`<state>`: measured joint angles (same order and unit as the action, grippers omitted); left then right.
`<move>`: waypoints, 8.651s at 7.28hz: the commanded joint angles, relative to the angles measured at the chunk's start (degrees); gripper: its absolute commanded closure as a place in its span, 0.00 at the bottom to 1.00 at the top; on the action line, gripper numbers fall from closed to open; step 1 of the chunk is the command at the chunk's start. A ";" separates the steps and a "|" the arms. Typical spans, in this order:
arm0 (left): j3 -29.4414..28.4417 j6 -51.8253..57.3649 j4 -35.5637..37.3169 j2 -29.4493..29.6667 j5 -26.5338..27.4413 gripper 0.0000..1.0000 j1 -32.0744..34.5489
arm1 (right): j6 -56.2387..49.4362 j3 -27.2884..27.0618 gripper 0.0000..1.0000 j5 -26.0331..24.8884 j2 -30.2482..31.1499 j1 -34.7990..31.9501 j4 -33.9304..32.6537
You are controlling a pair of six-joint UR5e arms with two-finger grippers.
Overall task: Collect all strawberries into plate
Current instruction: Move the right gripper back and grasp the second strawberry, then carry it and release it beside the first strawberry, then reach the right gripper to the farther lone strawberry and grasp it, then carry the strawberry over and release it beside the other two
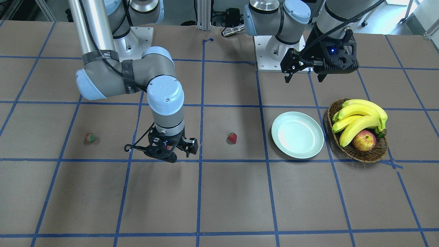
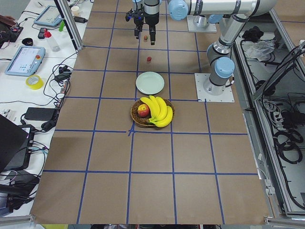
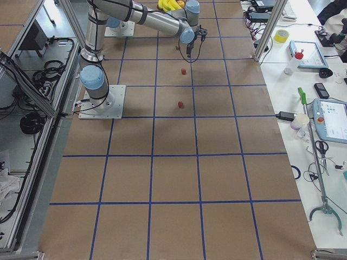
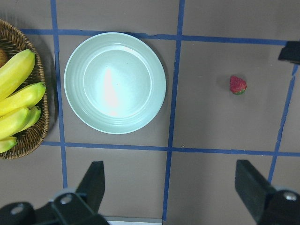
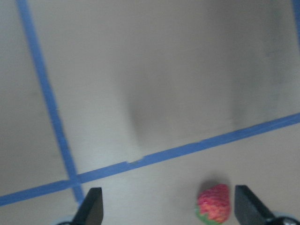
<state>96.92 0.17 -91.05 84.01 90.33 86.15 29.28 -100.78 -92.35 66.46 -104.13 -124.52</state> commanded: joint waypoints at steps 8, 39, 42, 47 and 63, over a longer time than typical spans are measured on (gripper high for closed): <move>0.11 0.09 0.25 0.01 -0.06 0.00 -0.02 | -5.46 -11.02 1.00 6.93 0.68 4.19 -8.37; 1.96 1.67 3.07 0.89 3.09 0.00 -0.20 | -59.51 -22.35 0.40 -0.72 8.42 30.47 -13.73; 1.87 1.59 3.07 0.71 3.19 0.00 -0.20 | -60.04 -22.35 0.77 -2.48 8.25 30.47 -13.47; 1.96 1.67 3.07 0.71 3.19 0.00 -0.28 | -43.76 -7.46 0.78 -1.34 8.77 22.01 4.59; 2.22 1.67 3.15 1.33 4.24 0.00 -0.19 | -3.35 10.61 0.76 19.31 -10.56 -10.04 2.79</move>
<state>99.14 1.88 -87.93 85.25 94.58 85.99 25.96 -90.28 -73.27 56.52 -114.17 -121.67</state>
